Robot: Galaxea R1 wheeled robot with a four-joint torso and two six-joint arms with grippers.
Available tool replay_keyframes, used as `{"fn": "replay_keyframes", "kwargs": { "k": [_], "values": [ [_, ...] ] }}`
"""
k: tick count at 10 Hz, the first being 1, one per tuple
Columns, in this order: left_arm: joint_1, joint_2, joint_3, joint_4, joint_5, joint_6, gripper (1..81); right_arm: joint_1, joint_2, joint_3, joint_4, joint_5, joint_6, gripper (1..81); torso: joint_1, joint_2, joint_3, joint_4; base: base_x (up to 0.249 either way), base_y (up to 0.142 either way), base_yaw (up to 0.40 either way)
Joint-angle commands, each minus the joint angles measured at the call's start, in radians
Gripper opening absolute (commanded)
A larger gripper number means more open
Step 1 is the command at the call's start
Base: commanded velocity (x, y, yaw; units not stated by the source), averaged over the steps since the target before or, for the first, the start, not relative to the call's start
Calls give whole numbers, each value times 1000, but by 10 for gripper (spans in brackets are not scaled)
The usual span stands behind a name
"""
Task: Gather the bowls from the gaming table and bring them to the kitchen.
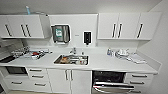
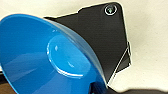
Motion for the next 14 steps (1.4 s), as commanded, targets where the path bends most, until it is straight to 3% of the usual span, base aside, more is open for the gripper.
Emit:
{"fn": "replay_keyframes", "kwargs": {
  "k": [1,14],
  "values": [
    [-36,-10,2,11,49,3,10,27,-19,-4,-6,-48,-4,10,0,0,0,0,147,-86,0],
    [-34,-8,1,11,49,3,10,27,-19,-6,-6,-48,-4,10,-5,-2,1,0,147,-86,0]
  ]
}}
